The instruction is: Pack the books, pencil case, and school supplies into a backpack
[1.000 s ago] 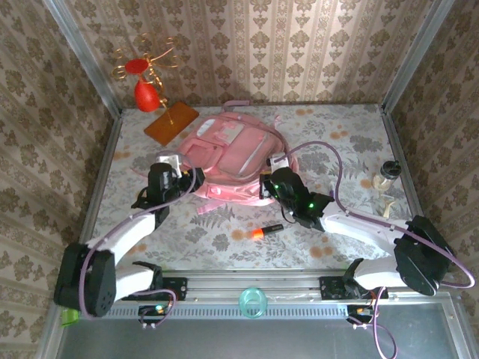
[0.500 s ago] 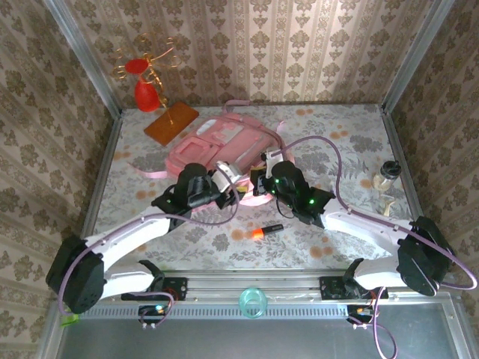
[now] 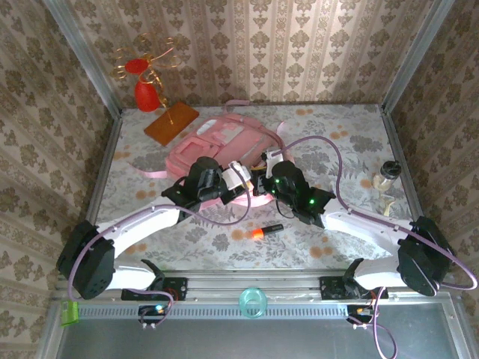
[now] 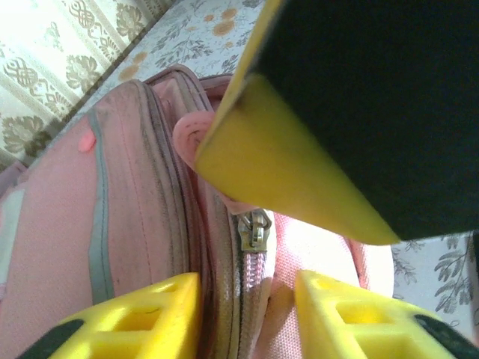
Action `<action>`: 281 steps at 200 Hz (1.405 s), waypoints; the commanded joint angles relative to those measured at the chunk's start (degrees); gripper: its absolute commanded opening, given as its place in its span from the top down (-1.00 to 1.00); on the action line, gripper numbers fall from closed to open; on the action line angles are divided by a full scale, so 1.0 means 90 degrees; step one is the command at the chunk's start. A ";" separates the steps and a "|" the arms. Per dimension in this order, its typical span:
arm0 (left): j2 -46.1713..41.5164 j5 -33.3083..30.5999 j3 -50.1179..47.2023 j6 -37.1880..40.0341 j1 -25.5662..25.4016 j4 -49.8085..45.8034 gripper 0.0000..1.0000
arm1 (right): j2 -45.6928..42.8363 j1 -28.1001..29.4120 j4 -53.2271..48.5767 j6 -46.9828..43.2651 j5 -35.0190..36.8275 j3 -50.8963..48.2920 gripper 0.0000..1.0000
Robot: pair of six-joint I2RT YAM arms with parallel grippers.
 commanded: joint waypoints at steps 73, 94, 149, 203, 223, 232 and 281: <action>-0.0215 0.0550 -0.0342 -0.0332 0.0426 0.0592 1.00 | -0.0302 0.0023 0.0805 -0.0295 0.0995 0.0152 1.00; -0.0373 0.0606 -0.0470 -0.0345 0.0487 0.0685 1.00 | -0.0268 0.0006 0.0815 -0.0716 0.1478 0.0081 1.00; -0.0629 0.1018 -0.0762 -0.0702 0.0726 0.0918 1.00 | -0.0306 -0.0152 0.0879 -0.1323 0.1908 -0.0024 1.00; -0.1084 0.1411 -0.1179 -0.1123 0.1038 0.1397 1.00 | -0.0183 -0.0656 0.0772 -0.1386 0.1813 -0.0024 1.00; -0.1334 0.1517 -0.1367 -0.1218 0.1205 0.1438 1.00 | -0.0179 -0.0899 0.0748 -0.1371 0.1684 -0.0020 1.00; -0.1429 0.1458 -0.1449 -0.1216 0.1254 0.1390 1.00 | -0.0219 -0.0953 0.0746 -0.1365 0.1623 -0.0006 1.00; -0.1458 0.1361 -0.1954 -0.1379 0.1394 0.1849 1.00 | -0.0768 -0.0686 0.1050 -0.1381 0.0921 -0.0193 1.00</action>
